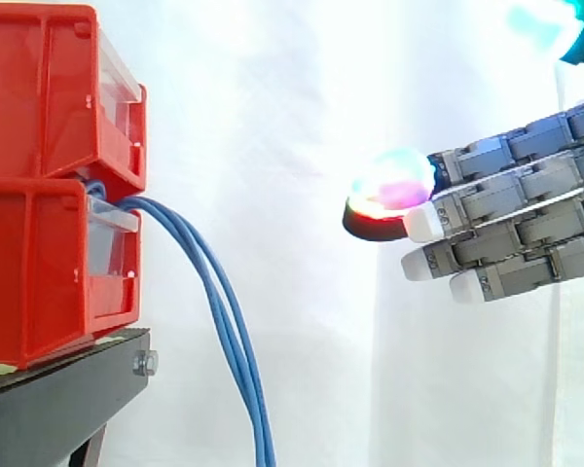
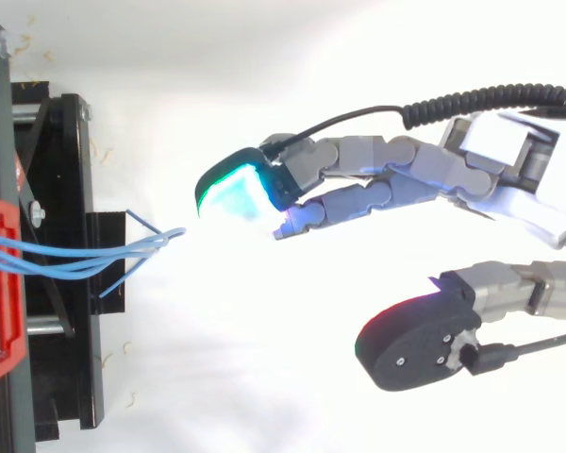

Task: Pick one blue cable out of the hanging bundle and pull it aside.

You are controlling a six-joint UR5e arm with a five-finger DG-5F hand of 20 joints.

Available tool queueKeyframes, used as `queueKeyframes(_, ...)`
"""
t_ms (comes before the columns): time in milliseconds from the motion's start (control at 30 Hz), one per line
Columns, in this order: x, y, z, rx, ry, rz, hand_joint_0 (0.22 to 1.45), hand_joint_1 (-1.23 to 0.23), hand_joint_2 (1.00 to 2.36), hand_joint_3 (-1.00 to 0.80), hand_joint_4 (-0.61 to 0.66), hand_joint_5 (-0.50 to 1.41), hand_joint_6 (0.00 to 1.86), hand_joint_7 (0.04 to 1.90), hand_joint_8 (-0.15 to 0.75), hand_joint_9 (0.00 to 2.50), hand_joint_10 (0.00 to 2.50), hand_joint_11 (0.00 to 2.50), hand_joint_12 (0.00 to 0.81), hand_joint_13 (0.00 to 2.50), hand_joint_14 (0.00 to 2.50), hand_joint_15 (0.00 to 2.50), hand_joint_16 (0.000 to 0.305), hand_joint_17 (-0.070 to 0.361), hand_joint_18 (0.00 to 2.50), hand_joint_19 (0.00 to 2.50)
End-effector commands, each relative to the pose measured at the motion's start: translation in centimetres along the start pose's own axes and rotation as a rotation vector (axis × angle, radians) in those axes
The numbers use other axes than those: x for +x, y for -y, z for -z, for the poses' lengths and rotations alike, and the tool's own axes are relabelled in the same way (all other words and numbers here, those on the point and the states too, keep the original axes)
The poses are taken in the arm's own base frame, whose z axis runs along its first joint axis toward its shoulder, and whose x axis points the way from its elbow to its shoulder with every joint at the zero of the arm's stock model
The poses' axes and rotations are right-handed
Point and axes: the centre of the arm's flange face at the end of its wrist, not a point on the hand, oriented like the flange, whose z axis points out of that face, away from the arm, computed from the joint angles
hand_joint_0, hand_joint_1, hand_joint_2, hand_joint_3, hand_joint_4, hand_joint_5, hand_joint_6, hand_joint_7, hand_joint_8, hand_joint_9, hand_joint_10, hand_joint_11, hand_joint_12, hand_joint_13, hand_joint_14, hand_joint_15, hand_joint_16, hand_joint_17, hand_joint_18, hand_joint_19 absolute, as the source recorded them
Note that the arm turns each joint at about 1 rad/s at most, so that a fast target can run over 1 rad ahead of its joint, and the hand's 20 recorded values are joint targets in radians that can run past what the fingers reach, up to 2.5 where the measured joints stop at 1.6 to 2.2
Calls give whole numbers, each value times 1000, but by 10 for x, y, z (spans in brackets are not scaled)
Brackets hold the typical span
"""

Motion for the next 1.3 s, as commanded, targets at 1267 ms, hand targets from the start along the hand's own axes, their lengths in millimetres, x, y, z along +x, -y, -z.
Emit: queueKeyframes(1267,75,104,-108,-49,59,20,516,-535,1002,-458,285,-152,502,706,248,555,0,0,354,197,1,60,56,125,0,340)
